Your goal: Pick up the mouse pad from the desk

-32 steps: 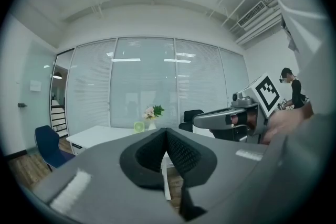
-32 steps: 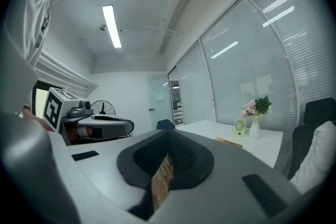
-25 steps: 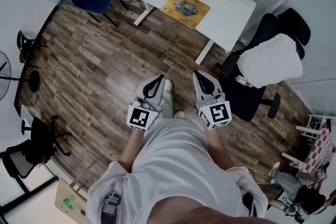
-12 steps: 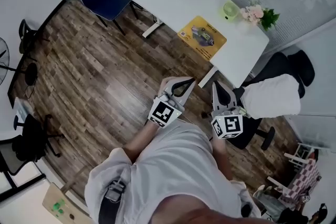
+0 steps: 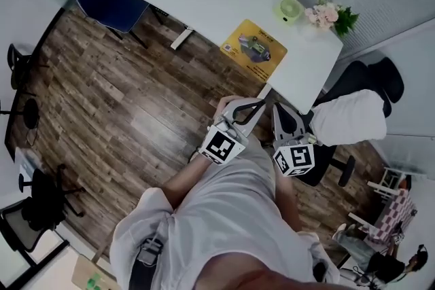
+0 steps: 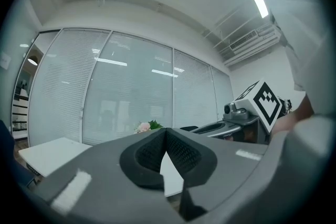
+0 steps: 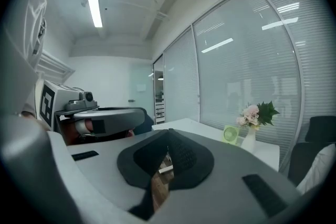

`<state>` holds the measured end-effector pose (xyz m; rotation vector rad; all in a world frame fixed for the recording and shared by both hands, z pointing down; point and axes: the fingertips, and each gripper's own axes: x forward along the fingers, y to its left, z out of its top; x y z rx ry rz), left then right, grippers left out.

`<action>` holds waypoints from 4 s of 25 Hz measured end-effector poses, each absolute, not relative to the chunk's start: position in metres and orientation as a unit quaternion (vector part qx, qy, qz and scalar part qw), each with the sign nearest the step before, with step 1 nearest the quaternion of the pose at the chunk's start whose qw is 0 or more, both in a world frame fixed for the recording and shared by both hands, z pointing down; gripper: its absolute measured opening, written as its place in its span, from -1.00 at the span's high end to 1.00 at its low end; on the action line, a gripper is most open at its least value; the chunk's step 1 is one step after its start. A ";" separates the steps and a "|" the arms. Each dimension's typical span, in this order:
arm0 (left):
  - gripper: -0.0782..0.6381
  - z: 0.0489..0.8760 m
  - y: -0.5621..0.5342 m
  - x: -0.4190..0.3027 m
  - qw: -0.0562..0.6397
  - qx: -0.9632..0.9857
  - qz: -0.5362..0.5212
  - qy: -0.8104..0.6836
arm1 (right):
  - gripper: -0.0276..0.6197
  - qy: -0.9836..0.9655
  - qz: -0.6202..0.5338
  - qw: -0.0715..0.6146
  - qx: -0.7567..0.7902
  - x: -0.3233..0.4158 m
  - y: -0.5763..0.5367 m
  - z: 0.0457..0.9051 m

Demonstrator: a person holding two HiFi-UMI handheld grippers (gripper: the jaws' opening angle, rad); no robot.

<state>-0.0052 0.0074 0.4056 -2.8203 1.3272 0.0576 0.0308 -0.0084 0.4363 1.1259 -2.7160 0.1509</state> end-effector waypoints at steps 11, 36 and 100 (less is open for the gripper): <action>0.83 0.429 -0.076 -0.067 -0.012 -0.873 -0.004 0.488 | 0.91 -0.917 0.104 0.083 0.375 0.015 -0.100 0.473; 0.82 0.477 -0.218 -0.093 -0.031 -0.876 -0.041 0.479 | 0.36 -0.735 0.545 -0.056 0.401 0.036 -0.226 0.652; 0.82 0.458 -0.229 -0.122 -0.008 -0.902 -0.016 0.432 | 0.88 -0.787 0.436 -0.225 0.374 0.024 -0.292 0.590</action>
